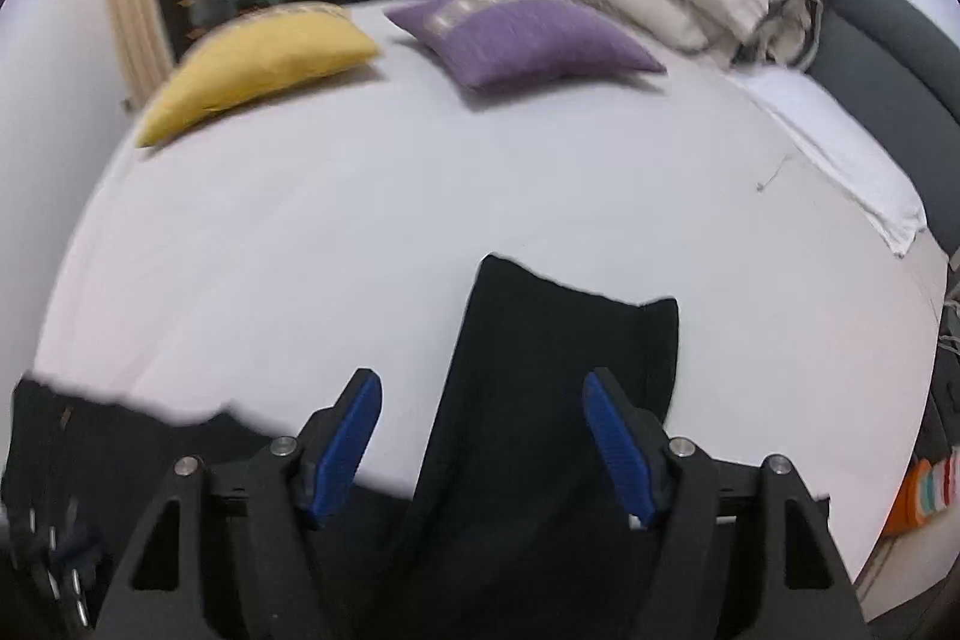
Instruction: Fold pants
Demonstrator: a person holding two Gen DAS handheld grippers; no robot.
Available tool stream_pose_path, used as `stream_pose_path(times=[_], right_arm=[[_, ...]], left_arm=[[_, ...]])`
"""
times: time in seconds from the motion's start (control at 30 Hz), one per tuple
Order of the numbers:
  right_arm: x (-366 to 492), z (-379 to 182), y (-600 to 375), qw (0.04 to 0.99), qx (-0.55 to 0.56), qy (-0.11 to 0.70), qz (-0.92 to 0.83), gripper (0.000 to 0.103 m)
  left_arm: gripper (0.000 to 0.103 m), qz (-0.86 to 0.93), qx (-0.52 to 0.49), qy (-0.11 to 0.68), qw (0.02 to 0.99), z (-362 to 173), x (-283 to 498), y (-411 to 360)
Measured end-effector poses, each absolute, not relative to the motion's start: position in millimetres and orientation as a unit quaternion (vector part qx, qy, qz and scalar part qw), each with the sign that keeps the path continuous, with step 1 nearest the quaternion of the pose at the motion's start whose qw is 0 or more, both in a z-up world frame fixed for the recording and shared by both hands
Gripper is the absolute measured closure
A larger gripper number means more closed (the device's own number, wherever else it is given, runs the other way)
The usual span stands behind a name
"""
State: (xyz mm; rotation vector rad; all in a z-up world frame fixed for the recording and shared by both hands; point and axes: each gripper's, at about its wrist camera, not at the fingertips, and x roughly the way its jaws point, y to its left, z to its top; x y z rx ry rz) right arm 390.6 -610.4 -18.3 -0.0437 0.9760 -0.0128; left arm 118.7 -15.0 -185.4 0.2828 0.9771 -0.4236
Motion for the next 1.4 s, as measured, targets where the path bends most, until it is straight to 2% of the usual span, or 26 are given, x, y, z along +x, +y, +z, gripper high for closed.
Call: stream_pose_path(times=[0.17, 0.4, 0.47, 0.53, 0.57, 0.77, 0.93, 1.13, 1.23, 1.4], right_arm=[[459, -69, -604, 0.841, -0.077, 0.532, -0.065, 0.03], [479, -114, -605, 0.811, -0.088, 0.574, -0.072, 0.031], [477, -111, -608, 0.815, -0.064, 0.573, -0.059, 0.047], [475, -108, -612, 0.813, -0.041, 0.579, -0.051, 0.091], [474, -106, -614, 0.813, -0.042, 0.578, -0.054, 0.098], [420, -61, -659, 0.851, 0.066, 0.518, -0.053, 0.099], [313, -21, -735, 0.882, 0.173, 0.429, -0.09, 0.099], [188, -48, -834, 0.855, 0.292, 0.388, -0.182, 0.099], [139, -68, -851, 0.839, 0.338, 0.375, -0.205, 0.099], [99, -95, -867, 0.823, 0.378, 0.362, -0.223, 0.1]], left_arm=[[0.089, -0.213, 0.118, 0.47, 0.848, -186, 130, -21], [0.089, -0.211, 0.122, 0.461, 0.854, -187, 120, -2], [0.089, -0.21, 0.122, 0.46, 0.854, -187, 121, -2], [0.089, -0.21, 0.122, 0.46, 0.854, -188, 121, -3], [0.089, -0.209, 0.122, 0.46, 0.854, -188, 122, -3], [0.089, -0.204, 0.122, 0.461, 0.855, -189, 120, -8], [0.089, -0.199, 0.123, 0.463, 0.855, -186, 121, -11], [0.089, -0.183, 0.134, 0.461, 0.858, -186, 120, -18], [0.088, -0.173, 0.146, 0.465, 0.856, -186, 121, -24], [0.088, -0.16, 0.158, 0.468, 0.855, -187, 124, -32]])
